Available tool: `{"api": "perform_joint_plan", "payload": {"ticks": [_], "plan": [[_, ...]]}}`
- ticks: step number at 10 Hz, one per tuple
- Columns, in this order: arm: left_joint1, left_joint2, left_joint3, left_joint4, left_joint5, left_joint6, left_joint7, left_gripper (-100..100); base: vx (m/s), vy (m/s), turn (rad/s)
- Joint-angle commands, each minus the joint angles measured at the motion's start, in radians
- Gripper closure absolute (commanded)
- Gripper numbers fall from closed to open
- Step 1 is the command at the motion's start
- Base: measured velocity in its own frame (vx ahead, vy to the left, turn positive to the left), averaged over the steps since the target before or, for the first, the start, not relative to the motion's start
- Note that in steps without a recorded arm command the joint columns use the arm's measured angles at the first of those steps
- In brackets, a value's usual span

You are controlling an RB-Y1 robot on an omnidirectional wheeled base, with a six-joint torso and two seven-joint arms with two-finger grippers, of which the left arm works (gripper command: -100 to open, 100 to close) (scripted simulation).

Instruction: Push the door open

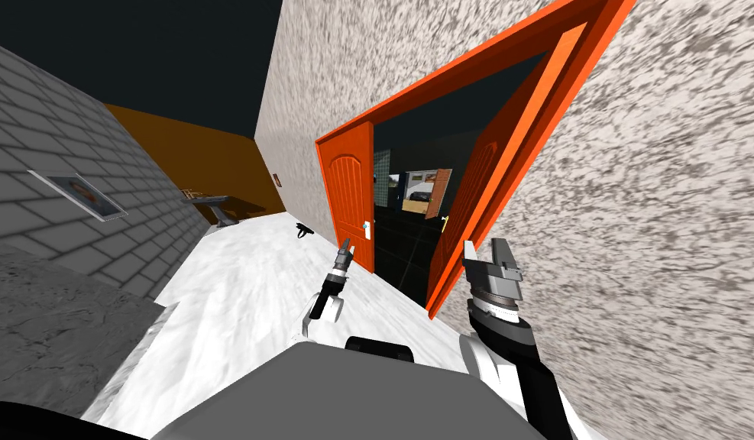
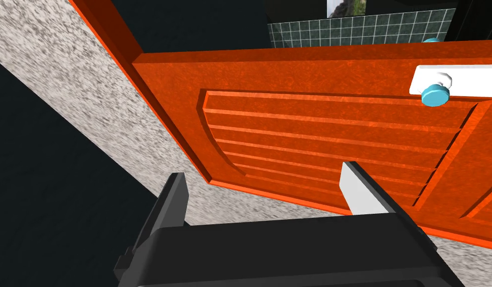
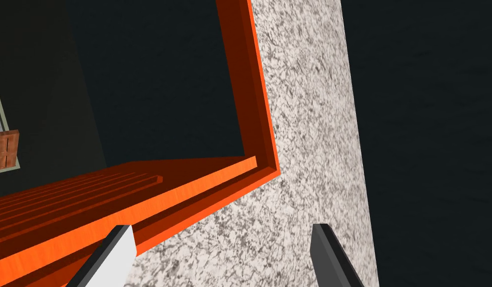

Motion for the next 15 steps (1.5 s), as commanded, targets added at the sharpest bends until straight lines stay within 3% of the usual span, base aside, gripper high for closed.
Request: {"api": "perform_joint_plan", "payload": {"ticks": [1, 5, 6, 9, 10, 13, 14, 15], "plan": [[-0.016, -0.001, -0.004, 0.033, -0.001, -0.002, 0.003, -100, 0.064, 0.059, -0.013], [-0.097, 0.009, -0.026, 0.163, -0.002, -0.006, 0.029, -100, 0.074, 0.086, -0.021], [-0.097, 0.009, -0.026, 0.165, -0.002, -0.006, 0.029, -100, 0.069, 0.071, -0.015], [-0.161, 0.015, -0.043, 0.260, -0.003, -0.009, 0.049, -100, 0.074, 0.087, -0.021], [-0.161, 0.015, -0.043, 0.267, -0.003, -0.009, 0.049, -100, 0.068, 0.064, -0.015], [-0.224, 0.020, -0.060, 0.359, -0.003, -0.012, 0.069, -100, 0.075, 0.077, -0.022], [-0.224, 0.020, -0.060, 0.370, -0.003, -0.012, 0.069, -100, 0.053, 0.066, -0.014], [-0.246, 0.021, -0.066, 0.404, -0.003, -0.013, 0.076, -100, 0.048, 0.055, -0.011]]}}
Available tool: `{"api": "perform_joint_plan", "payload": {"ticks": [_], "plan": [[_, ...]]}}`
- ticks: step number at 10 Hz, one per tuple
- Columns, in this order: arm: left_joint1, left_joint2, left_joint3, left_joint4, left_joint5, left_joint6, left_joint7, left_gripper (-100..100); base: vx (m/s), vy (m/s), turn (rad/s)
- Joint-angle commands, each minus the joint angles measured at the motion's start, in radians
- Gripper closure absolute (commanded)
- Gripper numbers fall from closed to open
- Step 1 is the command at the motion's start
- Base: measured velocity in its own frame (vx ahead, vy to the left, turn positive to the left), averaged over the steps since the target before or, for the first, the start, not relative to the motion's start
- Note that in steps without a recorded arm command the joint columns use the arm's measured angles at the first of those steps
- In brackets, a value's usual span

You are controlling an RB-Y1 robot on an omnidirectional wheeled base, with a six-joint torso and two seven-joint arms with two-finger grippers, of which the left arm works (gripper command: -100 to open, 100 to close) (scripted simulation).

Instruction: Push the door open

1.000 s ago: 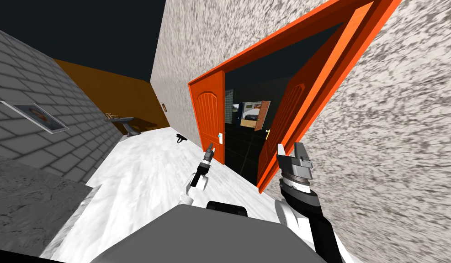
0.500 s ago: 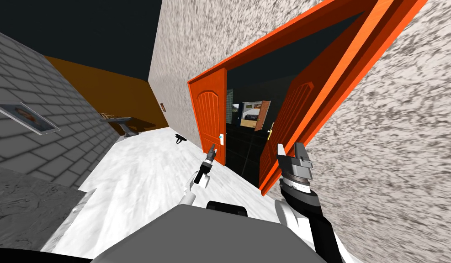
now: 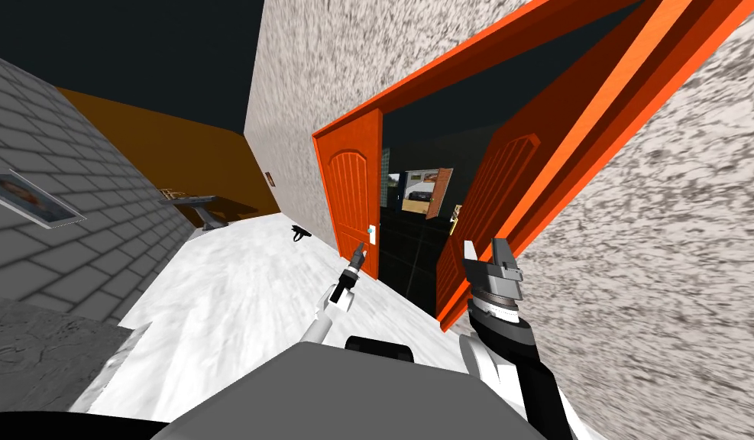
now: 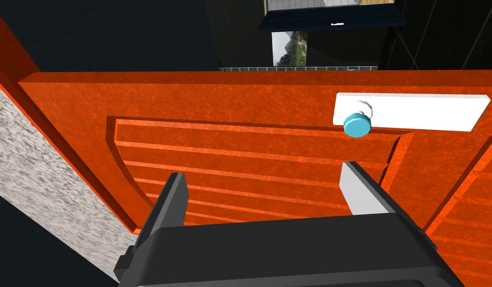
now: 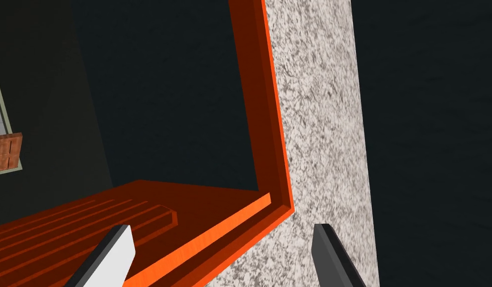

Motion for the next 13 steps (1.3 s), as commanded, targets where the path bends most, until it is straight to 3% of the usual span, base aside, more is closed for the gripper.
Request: {"api": "perform_joint_plan", "payload": {"ticks": [1, 2, 3, 13], "plan": [[-0.030, 0.002, -0.009, 0.048, 0.000, 0.001, 0.011, -100, 0.063, 0.091, -0.023], [-0.051, 0.003, -0.015, 0.075, 0.000, 0.000, 0.018, -100, 0.092, 0.108, -0.029], [-0.051, 0.003, -0.015, 0.082, 0.000, 0.000, 0.018, -100, 0.072, 0.063, -0.014], [-0.244, 0.004, -0.067, 0.394, -0.002, -0.009, 0.079, -100, 0.086, 0.093, -0.022]]}}
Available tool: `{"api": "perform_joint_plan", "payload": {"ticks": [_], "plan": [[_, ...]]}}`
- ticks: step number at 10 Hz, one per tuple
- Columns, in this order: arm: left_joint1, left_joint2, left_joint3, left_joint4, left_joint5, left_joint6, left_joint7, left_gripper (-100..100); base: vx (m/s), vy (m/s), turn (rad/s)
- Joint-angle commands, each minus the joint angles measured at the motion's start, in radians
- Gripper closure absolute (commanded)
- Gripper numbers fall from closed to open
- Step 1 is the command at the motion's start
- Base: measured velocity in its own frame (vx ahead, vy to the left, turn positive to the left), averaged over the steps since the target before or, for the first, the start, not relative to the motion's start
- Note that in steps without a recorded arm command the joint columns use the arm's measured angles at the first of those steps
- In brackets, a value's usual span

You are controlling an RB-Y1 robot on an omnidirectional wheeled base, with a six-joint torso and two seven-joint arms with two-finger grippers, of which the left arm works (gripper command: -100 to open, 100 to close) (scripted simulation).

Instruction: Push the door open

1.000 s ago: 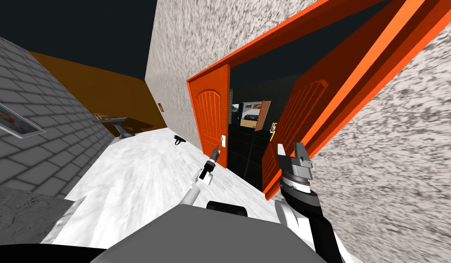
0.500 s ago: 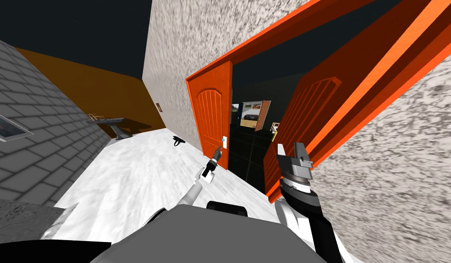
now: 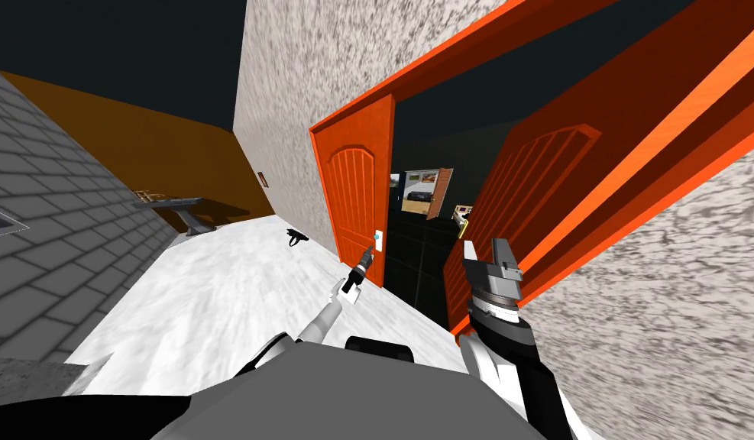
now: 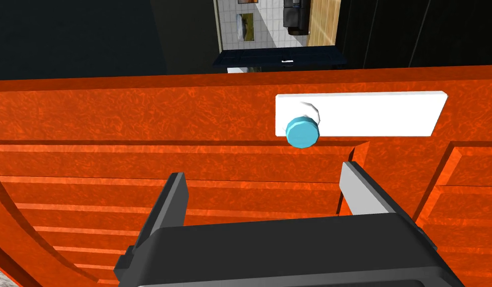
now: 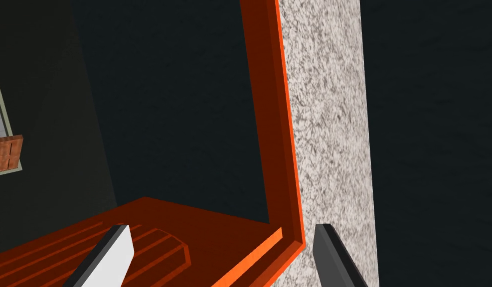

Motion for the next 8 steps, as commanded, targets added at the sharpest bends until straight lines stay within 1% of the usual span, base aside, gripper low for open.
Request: {"api": "perform_joint_plan", "payload": {"ticks": [1, 2, 5, 6, 7, 8], "plan": [[-0.029, 0.001, -0.008, 0.048, 0.000, -0.001, 0.011, -100, 0.073, 0.097, -0.018], [-0.029, 0.001, -0.008, 0.048, 0.000, -0.001, 0.011, -100, 0.052, 0.067, -0.008], [-0.075, -0.001, -0.021, 0.122, 0.000, -0.003, 0.025, -100, 0.054, 0.060, -0.016], [-0.090, -0.002, -0.025, 0.147, 0.000, -0.004, 0.030, -100, 0.070, 0.089, -0.024], [-0.115, -0.004, -0.031, 0.187, -0.001, -0.005, 0.038, -100, 0.106, 0.101, -0.029], [-0.127, -0.005, -0.035, 0.206, -0.001, -0.006, 0.042, -100, 0.111, 0.108, -0.016]]}}
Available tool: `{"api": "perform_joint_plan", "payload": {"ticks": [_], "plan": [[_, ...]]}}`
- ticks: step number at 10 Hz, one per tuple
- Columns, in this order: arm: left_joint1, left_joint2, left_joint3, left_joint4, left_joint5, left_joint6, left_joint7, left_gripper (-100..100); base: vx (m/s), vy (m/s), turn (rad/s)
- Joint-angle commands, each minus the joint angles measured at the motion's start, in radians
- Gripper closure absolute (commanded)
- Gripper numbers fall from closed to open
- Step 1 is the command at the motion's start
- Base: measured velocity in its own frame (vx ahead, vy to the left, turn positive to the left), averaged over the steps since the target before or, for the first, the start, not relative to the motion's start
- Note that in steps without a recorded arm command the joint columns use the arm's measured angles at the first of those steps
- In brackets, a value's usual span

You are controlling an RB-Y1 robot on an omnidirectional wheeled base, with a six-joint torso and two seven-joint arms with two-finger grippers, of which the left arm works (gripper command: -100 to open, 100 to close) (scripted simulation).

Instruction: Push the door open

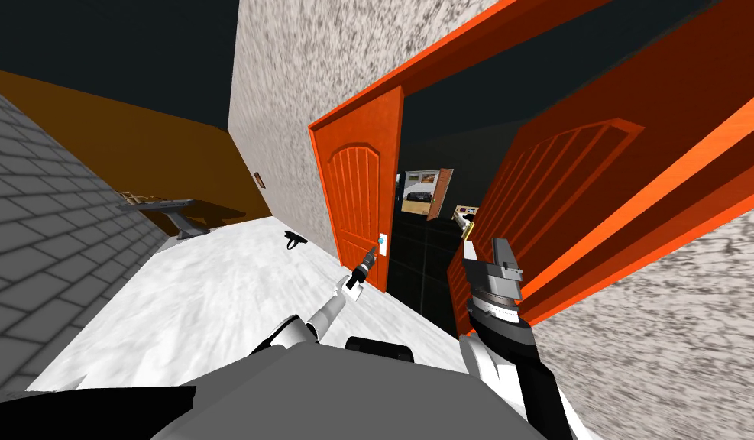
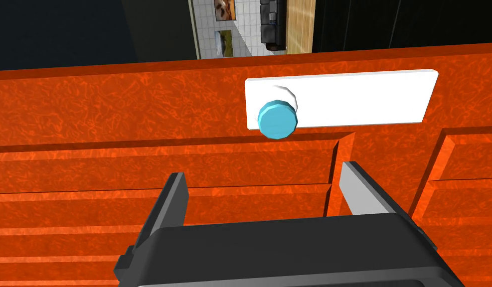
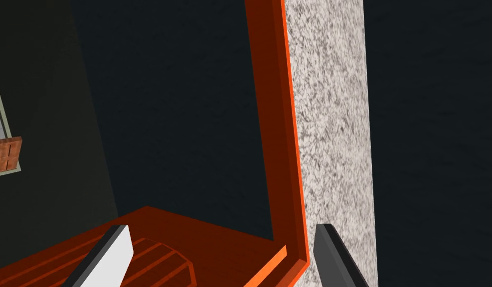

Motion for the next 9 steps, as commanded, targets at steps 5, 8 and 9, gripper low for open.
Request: {"api": "perform_joint_plan", "payload": {"ticks": [5, 8, 9], "plan": [[-0.050, -0.004, -0.017, 0.084, -0.001, 0.000, 0.018, -100, 0.072, 0.075, -0.014], [-0.053, -0.003, -0.008, 0.093, 0.001, -0.002, 0.013, -100, 0.171, -0.060, -0.028], [-0.053, -0.004, -0.004, 0.095, 0.002, -0.002, 0.011, -100, 0.178, -0.068, -0.035]]}}
